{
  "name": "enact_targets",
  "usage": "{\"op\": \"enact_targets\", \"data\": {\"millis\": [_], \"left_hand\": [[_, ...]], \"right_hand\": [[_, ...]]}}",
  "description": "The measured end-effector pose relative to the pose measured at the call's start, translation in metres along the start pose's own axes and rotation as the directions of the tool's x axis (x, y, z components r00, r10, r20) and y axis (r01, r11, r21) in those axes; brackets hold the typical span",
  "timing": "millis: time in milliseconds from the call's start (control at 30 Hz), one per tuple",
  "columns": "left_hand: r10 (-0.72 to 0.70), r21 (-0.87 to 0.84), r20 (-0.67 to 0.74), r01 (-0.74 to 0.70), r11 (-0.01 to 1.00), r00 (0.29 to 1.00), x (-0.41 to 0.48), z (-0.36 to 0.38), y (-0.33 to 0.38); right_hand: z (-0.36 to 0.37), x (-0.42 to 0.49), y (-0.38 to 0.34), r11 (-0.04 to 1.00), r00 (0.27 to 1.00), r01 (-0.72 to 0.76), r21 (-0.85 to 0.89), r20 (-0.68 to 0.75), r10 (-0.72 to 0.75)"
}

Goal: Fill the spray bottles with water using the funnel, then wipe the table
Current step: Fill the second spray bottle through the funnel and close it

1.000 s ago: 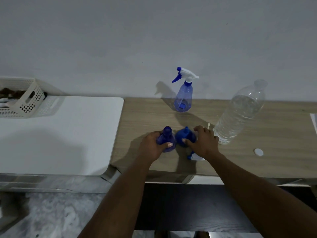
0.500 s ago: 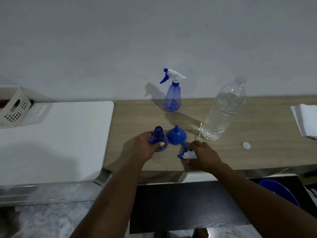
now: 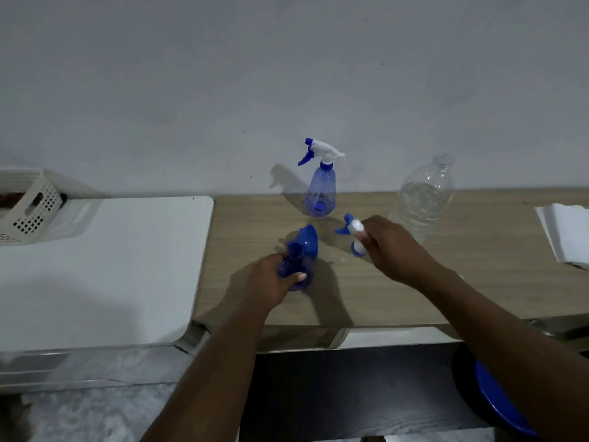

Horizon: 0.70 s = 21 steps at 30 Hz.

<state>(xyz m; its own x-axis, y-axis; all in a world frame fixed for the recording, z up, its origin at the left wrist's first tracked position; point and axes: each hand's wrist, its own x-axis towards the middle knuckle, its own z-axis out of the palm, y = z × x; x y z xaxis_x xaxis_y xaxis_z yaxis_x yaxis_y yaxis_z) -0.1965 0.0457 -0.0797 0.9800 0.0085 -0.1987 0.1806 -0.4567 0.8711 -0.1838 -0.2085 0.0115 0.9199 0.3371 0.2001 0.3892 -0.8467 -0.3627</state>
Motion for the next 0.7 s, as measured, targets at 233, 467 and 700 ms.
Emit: {"op": "enact_targets", "data": {"millis": [233,467,700], "left_hand": [[-0.014,0.001,0.012,0.014,1.0,1.0,0.001,-0.001,0.002],[-0.014,-0.029,0.06,0.016,0.999,0.998,0.004,-0.003,-0.003],[-0.015,-0.111,0.109,0.027,0.993,0.994,0.004,-0.002,-0.003]], "right_hand": [[-0.075,0.051,-0.049,1.0,0.999,0.025,0.018,0.023,-0.025],[-0.071,0.07,-0.083,0.991,0.991,0.053,0.127,0.114,-0.067],[-0.038,0.067,-0.092,0.988,0.968,0.02,0.154,0.245,-0.058]]}}
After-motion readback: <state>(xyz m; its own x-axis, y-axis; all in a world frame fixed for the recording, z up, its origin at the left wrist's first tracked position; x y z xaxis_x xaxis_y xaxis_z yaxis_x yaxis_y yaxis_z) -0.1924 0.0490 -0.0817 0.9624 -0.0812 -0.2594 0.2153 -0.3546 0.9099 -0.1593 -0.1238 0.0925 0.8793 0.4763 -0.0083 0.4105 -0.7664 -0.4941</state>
